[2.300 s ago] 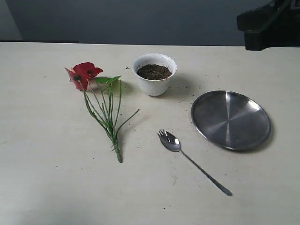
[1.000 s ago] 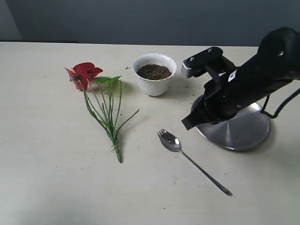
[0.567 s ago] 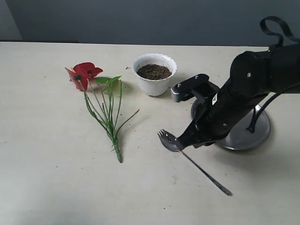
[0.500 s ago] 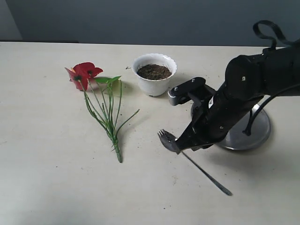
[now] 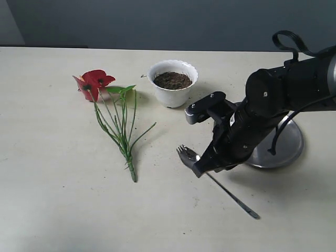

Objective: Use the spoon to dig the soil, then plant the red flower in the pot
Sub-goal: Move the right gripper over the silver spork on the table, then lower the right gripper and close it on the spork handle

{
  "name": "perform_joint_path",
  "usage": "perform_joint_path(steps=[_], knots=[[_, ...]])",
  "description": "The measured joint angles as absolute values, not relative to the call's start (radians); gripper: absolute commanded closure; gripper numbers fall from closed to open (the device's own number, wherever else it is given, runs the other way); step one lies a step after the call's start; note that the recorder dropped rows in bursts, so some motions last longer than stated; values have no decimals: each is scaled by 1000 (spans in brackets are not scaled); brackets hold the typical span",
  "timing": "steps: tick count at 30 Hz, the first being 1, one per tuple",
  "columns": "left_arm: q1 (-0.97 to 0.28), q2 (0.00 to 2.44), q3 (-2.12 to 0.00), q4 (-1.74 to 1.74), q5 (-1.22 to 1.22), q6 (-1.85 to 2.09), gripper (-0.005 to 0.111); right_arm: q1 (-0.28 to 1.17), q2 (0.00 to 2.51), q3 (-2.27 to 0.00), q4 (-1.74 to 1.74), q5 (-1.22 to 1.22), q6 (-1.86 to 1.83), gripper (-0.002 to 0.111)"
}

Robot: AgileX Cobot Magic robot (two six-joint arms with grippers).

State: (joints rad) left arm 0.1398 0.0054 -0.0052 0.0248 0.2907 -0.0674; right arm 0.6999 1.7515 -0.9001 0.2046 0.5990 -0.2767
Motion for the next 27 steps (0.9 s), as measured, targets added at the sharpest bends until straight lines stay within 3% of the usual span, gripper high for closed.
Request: perform_joint_path(steps=[10, 13, 15, 27], knots=[[140, 5, -5, 25, 291, -67, 106, 700, 1752, -900, 261, 599, -280, 108], [140, 5, -5, 25, 291, -67, 106, 700, 1752, -900, 257, 616, -280, 90], [140, 5, -5, 25, 291, -67, 106, 700, 1752, -900, 255, 627, -283, 83], [140, 5, -5, 25, 291, -67, 106, 777, 1817, -1054, 95, 749, -162, 83]])
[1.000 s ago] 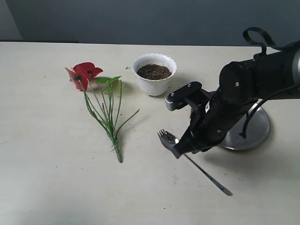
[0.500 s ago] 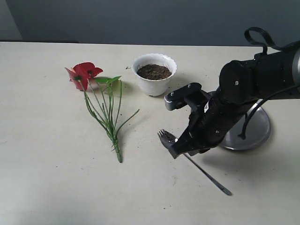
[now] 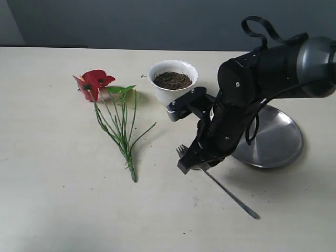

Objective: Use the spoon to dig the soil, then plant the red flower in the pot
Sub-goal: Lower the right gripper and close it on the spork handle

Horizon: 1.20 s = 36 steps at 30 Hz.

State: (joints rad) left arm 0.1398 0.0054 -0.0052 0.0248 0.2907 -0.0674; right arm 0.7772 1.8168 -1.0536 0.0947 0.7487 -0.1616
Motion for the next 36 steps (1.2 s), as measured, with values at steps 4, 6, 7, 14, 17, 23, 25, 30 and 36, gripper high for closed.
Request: perform_joint_path(steps=[4, 6, 7, 14, 17, 23, 25, 30, 36], knots=[[140, 5, -5, 25, 291, -67, 106, 777, 1853, -1059, 82, 761, -152, 83], [140, 5, -5, 25, 291, -67, 106, 777, 1865, -1059, 79, 761, -150, 83], [140, 5, -5, 25, 291, -67, 106, 777, 1868, -1059, 77, 759, -150, 83], [140, 5, -5, 25, 291, -67, 106, 777, 1896, -1060, 73, 747, -146, 83], [140, 5, -5, 25, 291, -67, 106, 777, 1899, -1060, 73, 747, -146, 83], [140, 5, -5, 25, 291, -67, 106, 777, 1899, -1060, 73, 745, -146, 83], [140, 5, -5, 25, 291, -67, 106, 777, 1899, -1060, 73, 745, -144, 83], [140, 5, -5, 25, 291, -67, 106, 777, 1899, -1056, 71, 745, -140, 83], [140, 5, -5, 25, 291, -67, 106, 777, 1901, -1056, 71, 745, -131, 83]])
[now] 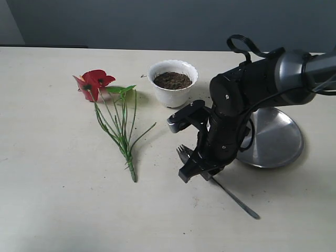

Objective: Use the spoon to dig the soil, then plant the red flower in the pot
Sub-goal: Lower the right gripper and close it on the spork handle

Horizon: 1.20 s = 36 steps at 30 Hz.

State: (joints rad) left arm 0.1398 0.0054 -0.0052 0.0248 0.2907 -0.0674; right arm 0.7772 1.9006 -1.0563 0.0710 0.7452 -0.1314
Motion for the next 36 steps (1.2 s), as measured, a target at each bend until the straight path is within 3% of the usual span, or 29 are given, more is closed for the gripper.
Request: perform_joint_path(steps=[36], knots=[[140, 5, -5, 25, 291, -67, 106, 777, 1901, -1012, 18, 703, -85, 83]])
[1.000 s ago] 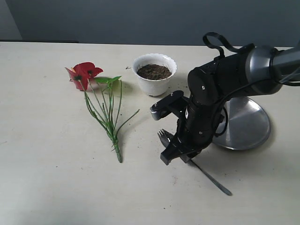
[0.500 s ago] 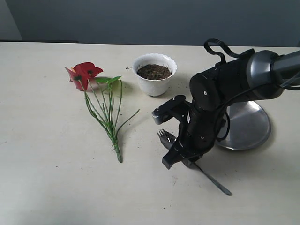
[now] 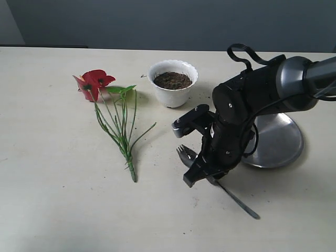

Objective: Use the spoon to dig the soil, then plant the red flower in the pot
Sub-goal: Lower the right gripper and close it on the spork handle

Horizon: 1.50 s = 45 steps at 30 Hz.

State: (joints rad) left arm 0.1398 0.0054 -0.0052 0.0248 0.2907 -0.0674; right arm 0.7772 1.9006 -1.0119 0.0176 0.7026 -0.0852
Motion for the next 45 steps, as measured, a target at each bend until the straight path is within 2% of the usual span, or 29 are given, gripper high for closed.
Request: perform_joint_path(steps=[35, 38, 43, 45], knots=[[140, 5, -5, 25, 291, -67, 106, 777, 1916, -1005, 36, 700, -75, 85], [140, 5, -5, 25, 291, -67, 106, 777, 1916, -1005, 36, 699, -73, 90], [140, 5, -5, 25, 291, -67, 106, 777, 1916, -1005, 46, 699, -73, 107], [140, 5, -5, 25, 291, -67, 106, 777, 1916, -1005, 47, 699, -73, 109]])
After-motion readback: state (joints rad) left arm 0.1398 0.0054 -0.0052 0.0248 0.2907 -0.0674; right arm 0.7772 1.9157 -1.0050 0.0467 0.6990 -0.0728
